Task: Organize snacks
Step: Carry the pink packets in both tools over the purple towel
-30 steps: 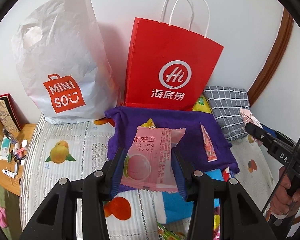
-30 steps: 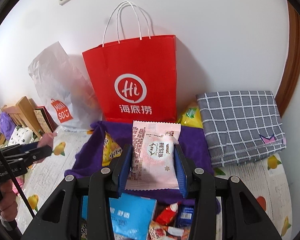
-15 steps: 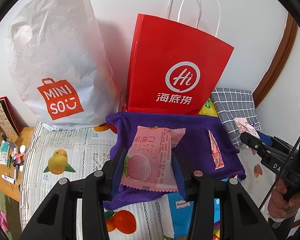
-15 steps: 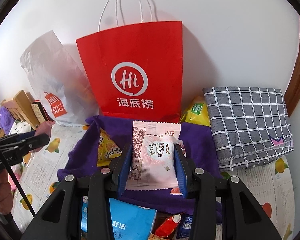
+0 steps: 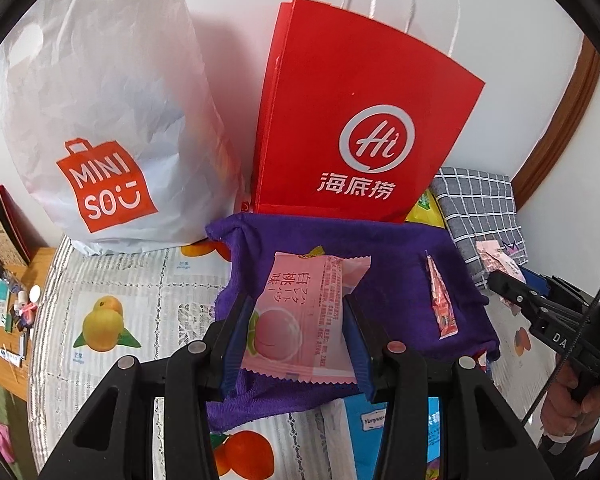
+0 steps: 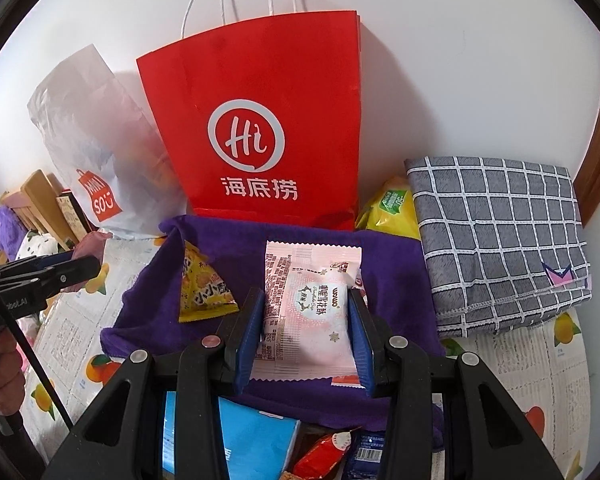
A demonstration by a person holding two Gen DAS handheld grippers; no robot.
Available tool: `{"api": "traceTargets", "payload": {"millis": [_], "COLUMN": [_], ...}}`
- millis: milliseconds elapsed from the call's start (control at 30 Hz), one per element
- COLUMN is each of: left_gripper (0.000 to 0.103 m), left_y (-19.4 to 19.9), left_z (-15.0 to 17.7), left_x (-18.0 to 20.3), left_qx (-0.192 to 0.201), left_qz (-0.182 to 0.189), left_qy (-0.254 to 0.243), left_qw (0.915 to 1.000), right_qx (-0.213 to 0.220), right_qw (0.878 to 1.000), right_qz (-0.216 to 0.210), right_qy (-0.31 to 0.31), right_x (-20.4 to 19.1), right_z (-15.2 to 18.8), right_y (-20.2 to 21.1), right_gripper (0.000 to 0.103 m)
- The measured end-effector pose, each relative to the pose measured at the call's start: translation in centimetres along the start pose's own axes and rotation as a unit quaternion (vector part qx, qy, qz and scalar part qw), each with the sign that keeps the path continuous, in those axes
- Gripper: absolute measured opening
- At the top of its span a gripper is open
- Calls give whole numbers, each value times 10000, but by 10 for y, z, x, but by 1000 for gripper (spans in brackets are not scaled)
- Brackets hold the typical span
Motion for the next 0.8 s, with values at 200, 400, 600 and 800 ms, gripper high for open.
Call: {"api": "traceTargets", "payload": {"millis": [200, 400, 600, 800], "left_gripper": [43, 43, 43, 43], "left_y": [-11, -24, -43, -57], "left_z": [-1, 3, 11, 18], "left_x": [-6, -8, -12, -13], "left_qx": [-121, -238, -419, -534], "left_qz": [20, -63, -138, -271], "left_qy": [117, 127, 146, 118], "left_qw": [9999, 9996, 9989, 9981], "right_qx": [-38, -239, -619, -882], "right_qw": [10000, 9995, 9976, 9955], "right_qz": [-31, -217, -303, -348], "right_qy": [29, 54, 78, 78], "right_x": [4, 0, -7, -13], "right_z": [1, 6, 20, 33], "right_y": [-5, -21, -51, -73], "right_gripper": [41, 41, 41, 41]}}
Point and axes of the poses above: each gripper's, at about its wrist camera, not at the fingertips, and y roughly against the way its jaws point, x to its right, z to its underside, the point moved 7 cm from there along -y, roughly the way its jaws point, and after that the axes turned 14 degrees about y, right-handed, at the moved point
